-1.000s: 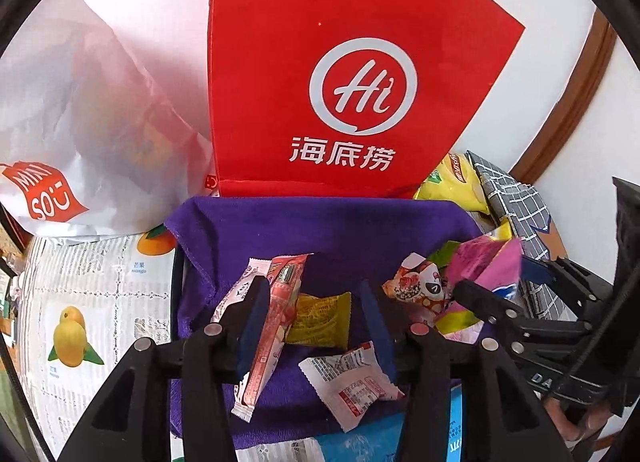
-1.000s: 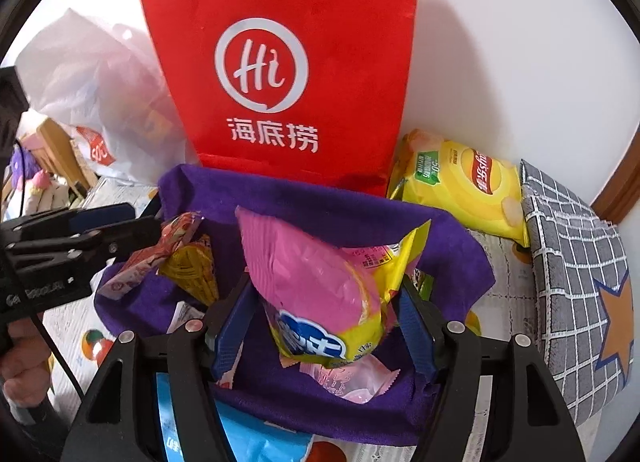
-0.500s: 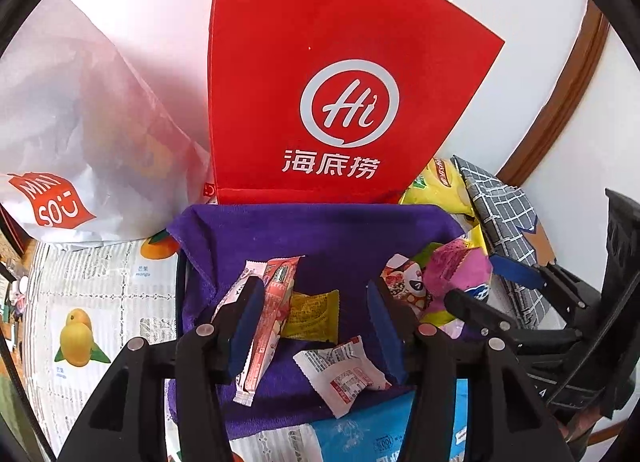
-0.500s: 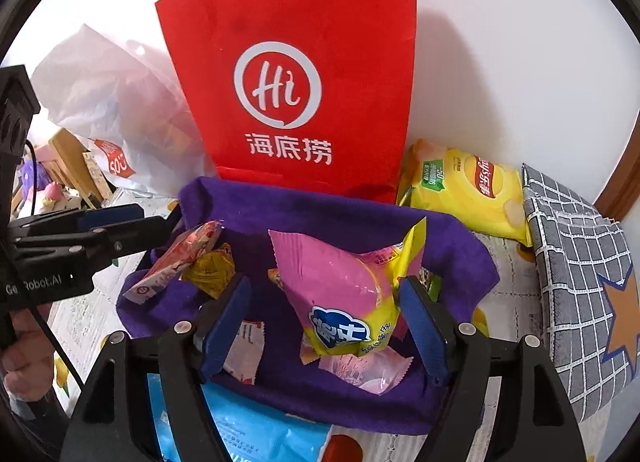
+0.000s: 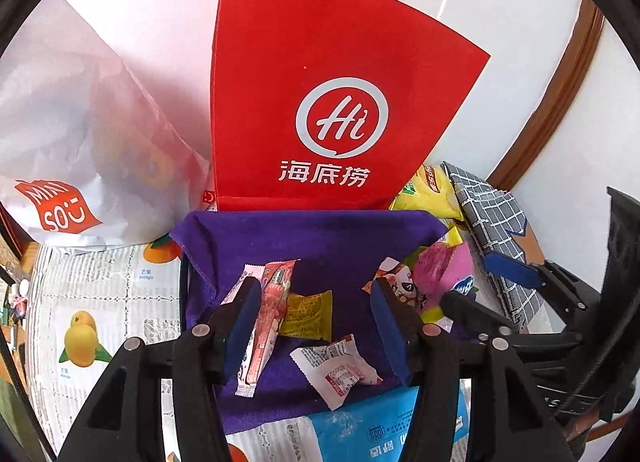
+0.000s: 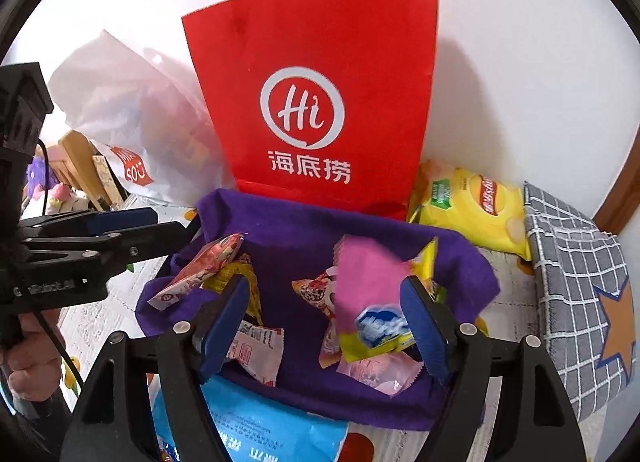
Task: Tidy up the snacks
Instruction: 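Open the right gripper to release the triangular bag and pull both grippers back, then grasp the red-and-gold candy packet with the right gripper while the left grasps the blue cookie bag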
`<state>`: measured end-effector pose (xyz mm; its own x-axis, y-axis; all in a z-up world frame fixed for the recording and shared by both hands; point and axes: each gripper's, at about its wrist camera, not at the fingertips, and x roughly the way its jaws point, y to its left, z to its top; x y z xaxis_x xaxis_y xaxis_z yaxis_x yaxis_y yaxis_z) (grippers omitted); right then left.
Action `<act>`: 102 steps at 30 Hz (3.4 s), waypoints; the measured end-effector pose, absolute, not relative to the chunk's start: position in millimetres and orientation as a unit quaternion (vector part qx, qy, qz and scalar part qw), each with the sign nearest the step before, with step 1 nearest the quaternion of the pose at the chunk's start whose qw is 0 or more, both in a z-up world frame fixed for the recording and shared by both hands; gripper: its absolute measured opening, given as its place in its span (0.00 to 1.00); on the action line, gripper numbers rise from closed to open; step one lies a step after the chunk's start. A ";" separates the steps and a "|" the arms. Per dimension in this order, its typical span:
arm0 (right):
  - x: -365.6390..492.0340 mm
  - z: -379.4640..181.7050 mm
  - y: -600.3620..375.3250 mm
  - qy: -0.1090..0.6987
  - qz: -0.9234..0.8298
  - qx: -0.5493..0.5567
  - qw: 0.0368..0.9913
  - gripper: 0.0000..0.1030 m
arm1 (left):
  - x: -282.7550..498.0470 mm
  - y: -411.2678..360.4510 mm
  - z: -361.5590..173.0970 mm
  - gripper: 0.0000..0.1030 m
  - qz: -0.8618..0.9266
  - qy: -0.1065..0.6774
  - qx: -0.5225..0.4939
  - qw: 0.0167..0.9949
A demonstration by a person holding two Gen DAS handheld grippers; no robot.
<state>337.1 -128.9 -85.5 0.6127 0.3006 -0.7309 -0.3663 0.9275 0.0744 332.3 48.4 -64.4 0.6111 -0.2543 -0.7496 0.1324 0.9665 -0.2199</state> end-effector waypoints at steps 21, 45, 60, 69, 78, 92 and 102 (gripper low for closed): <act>222.8 -53.0 -199.5 0.340 0.091 -0.022 0.936 0.67 | 274.8 17.4 -26.0 0.53 -0.113 0.394 -0.014 0.912; 130.4 -87.8 -202.4 0.375 0.117 0.041 0.919 0.58 | 136.3 3.9 -59.8 0.66 -0.086 0.401 -0.002 0.912; 125.6 -150.0 -174.5 0.429 0.126 0.041 0.894 0.55 | 117.9 31.8 -129.4 0.66 -0.060 0.467 -0.035 0.881; 136.1 -178.6 -162.4 0.460 0.128 0.042 0.878 0.49 | 127.8 51.1 -165.2 0.66 -0.044 0.497 -0.054 0.865; 145.2 -199.5 -145.2 0.480 0.146 0.045 0.864 0.49 | 131.7 63.3 -172.5 0.66 -0.043 0.497 -0.066 0.864; 143.9 -204.8 -132.2 0.461 0.113 -0.032 0.879 0.40 | 143.8 56.9 -174.3 0.66 -0.050 0.497 -0.081 0.863; 135.8 -198.3 -170.9 0.450 0.100 -0.013 0.887 0.40 | 158.0 38.6 -175.4 0.66 -0.057 0.499 -0.086 0.860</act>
<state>135.8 -170.9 -198.3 0.5743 0.1653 -0.8018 -0.1882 0.9798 0.0672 158.0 38.6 -175.4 0.4945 -0.1839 -0.8495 0.0121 0.9787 -0.2048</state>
